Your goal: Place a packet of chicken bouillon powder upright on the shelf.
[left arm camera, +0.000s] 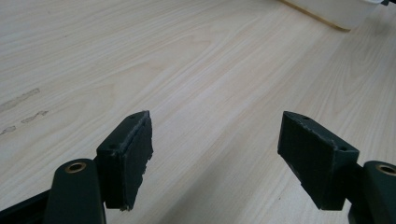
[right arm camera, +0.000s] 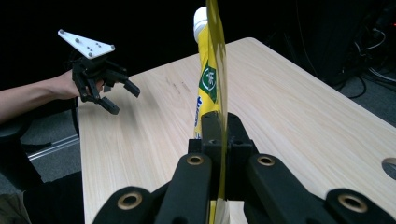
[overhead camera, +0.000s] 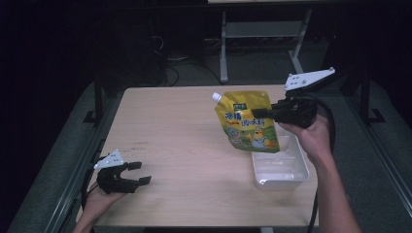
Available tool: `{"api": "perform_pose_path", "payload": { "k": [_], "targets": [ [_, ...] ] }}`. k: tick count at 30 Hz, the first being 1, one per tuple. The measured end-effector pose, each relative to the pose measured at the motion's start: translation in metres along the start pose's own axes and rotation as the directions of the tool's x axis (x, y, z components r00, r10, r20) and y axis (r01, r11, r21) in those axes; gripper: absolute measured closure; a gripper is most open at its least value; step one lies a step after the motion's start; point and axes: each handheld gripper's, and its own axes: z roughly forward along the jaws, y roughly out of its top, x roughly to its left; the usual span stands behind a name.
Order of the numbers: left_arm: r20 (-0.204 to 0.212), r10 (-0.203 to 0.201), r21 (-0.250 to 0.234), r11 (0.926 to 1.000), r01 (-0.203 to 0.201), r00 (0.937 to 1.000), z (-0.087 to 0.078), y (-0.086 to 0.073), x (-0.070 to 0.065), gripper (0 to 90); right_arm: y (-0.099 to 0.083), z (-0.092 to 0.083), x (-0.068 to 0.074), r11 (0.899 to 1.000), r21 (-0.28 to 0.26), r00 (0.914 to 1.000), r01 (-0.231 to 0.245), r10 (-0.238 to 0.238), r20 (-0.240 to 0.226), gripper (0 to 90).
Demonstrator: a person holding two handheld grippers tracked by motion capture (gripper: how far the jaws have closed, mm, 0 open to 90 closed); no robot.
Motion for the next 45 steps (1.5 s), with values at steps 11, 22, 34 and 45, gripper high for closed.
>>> {"api": "perform_pose_path", "payload": {
  "k": [11, 22, 34, 45],
  "targets": [
    [0.003, 0.001, 0.002, 1.0, -0.001, 1.0, 0.001, -0.001, 0.001, 25.5, -0.01, -0.02, -0.003, 1.0, -0.012, 0.9996, -0.012, 0.012, 0.025, 89.5],
    [0.005, 0.005, 0.002, 1.0, -0.005, 1.0, 0.002, -0.001, 0.0, 25.0, -0.022, -0.033, -0.004, 1.0, -0.018, 0.9988, -0.025, 0.026, 0.043, 89.5],
    [0.001, 0.0, 0.008, 1.0, 0.0, 1.0, 0.001, -0.003, 0.002, 25.1, -0.043, -0.043, -0.006, 0.999, -0.02, 0.997, -0.046, 0.047, 0.061, 89.5],
    [0.004, 0.0, 0.008, 1.0, 0.0, 1.0, 0.002, -0.003, 0.003, 25.0, -0.063, -0.047, -0.008, 0.997, -0.026, 0.9956, -0.068, 0.07, 0.063, 89.4]
  ]
}}
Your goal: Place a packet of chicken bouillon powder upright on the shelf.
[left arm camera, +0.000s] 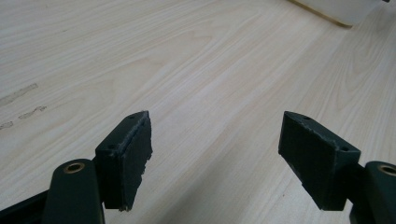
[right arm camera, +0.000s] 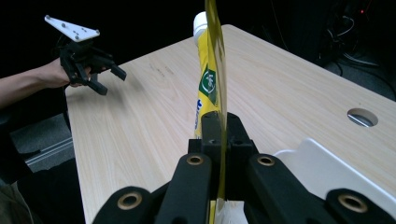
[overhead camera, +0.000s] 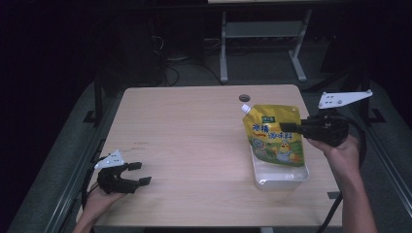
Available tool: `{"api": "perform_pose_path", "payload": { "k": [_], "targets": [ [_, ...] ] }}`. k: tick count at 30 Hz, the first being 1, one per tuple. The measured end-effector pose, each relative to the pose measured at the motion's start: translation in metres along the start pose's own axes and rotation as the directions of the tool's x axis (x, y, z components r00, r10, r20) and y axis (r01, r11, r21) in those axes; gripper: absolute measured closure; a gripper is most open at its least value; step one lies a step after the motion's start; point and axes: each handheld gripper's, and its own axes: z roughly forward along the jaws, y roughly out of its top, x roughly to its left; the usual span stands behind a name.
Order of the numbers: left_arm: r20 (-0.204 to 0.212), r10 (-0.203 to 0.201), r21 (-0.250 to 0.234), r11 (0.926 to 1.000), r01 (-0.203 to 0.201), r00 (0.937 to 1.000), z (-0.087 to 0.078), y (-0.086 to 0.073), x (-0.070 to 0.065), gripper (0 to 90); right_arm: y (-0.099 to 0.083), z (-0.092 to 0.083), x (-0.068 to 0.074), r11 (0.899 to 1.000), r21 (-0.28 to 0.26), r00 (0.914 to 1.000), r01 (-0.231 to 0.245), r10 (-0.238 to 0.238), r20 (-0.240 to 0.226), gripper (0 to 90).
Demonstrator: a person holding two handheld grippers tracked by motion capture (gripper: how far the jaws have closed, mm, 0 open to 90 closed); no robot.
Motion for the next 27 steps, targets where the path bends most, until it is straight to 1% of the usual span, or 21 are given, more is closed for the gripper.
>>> {"api": "perform_pose_path", "payload": {
  "k": [7, 19, 21, 27],
  "targets": [
    [0.0, -0.003, 0.001, 1.0, 0.003, 1.0, 0.001, 0.0, 0.0, 25.0, -0.011, 0.001, 0.0, 1.0, 0.002, 1.0, 0.001, -0.001, -0.003, 89.4],
    [-0.003, -0.01, 0.0, 1.0, 0.01, 0.9999, 0.001, -0.001, 0.002, 25.0, -0.027, 0.0, -0.005, 1.0, -0.009, 0.9997, -0.025, 0.025, -0.004, 89.4],
    [-0.004, -0.012, -0.002, 0.9999, 0.012, 0.9999, 0.001, -0.001, 0.002, 25.0, -0.032, 0.001, -0.007, 0.999, -0.012, 0.9995, -0.033, 0.033, -0.003, 89.4],
    [-0.005, -0.011, 0.0, 0.9999, 0.011, 0.9999, 0.002, -0.001, 0.002, 25.0, -0.039, 0.005, -0.009, 0.999, -0.013, 0.9991, -0.043, 0.043, -0.007, 89.4]
  ]
}}
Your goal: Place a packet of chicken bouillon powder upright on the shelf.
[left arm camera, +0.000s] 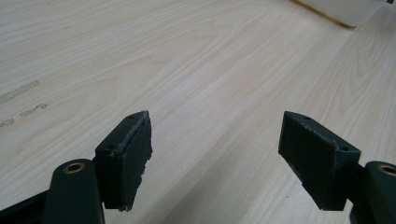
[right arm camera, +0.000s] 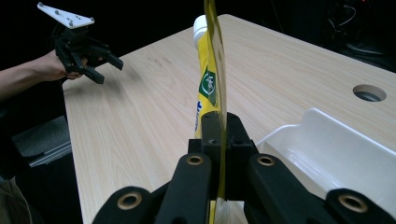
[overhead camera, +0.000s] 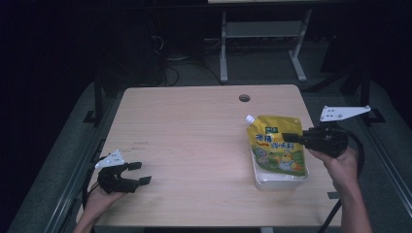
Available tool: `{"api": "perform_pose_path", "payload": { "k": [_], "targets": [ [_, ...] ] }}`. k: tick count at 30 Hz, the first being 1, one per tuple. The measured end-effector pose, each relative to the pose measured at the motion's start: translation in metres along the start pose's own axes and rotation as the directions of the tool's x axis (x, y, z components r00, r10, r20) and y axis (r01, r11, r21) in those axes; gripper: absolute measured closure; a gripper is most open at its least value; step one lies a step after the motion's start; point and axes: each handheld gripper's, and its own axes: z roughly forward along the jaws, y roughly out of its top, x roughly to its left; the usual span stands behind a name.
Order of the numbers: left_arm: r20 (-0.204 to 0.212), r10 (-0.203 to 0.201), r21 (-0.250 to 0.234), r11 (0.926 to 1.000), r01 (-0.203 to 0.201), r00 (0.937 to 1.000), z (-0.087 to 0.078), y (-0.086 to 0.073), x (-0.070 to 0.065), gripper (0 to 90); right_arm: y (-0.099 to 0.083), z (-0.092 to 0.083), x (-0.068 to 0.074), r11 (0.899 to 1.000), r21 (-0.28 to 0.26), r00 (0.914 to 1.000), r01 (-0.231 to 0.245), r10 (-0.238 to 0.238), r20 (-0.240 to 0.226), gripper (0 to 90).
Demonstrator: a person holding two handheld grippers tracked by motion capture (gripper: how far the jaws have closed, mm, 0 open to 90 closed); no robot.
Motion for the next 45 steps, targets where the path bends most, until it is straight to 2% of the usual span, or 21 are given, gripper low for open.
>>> {"api": "perform_pose_path", "payload": {
  "k": [25, 31, 45],
  "targets": [
    [0.001, -0.009, -0.003, 1.0, 0.009, 1.0, 0.0, -0.001, 0.001, 24.9, -0.027, 0.013, -0.01, 0.999, 0.001, 0.999, -0.043, 0.043, -0.012, 89.2],
    [0.001, -0.008, -0.001, 1.0, 0.008, 1.0, 0.001, -0.001, 0.001, 24.9, -0.032, 0.012, -0.013, 0.998, -0.017, 0.9981, -0.059, 0.059, -0.019, 88.9],
    [-0.009, -0.008, -0.006, 0.9999, 0.008, 0.9999, -0.002, -0.001, 0.001, 25.0, -0.037, 0.005, -0.015, 0.997, 0.026, 0.9971, -0.073, 0.074, -0.021, 87.4]
  ]
}}
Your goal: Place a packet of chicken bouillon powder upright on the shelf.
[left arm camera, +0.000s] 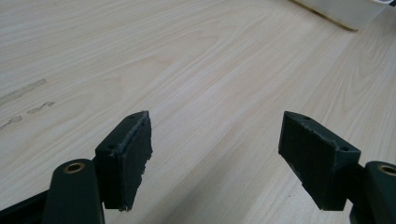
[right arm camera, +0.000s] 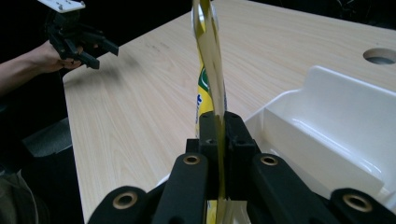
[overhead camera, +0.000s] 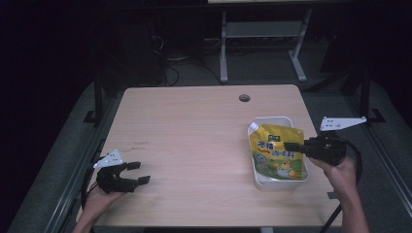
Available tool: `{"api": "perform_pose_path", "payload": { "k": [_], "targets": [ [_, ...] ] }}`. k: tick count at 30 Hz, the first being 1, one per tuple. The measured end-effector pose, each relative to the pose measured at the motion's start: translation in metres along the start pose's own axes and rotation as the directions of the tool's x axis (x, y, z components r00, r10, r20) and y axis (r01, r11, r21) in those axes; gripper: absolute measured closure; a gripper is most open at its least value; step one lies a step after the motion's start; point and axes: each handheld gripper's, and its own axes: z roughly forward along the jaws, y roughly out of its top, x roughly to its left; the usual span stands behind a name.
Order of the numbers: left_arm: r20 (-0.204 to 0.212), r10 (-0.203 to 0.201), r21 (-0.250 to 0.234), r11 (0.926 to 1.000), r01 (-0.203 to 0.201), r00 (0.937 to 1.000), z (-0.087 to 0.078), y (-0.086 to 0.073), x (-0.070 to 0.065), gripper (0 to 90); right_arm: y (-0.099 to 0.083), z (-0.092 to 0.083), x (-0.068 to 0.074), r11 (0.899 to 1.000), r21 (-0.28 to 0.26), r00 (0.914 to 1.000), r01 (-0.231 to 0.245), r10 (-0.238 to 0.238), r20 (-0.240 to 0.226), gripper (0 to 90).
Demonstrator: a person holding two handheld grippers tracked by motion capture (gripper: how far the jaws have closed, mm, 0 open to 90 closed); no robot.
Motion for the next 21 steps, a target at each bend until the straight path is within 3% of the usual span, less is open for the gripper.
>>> {"api": "perform_pose_path", "payload": {
  "k": [21],
  "targets": [
    [0.0, 0.004, 0.004, 1.0, -0.004, 1.0, 0.002, 0.001, -0.001, 25.0, -0.023, -0.01, -0.009, 0.999, 0.0, 0.9989, -0.048, 0.048, 0.001, 87.3]
  ]
}}
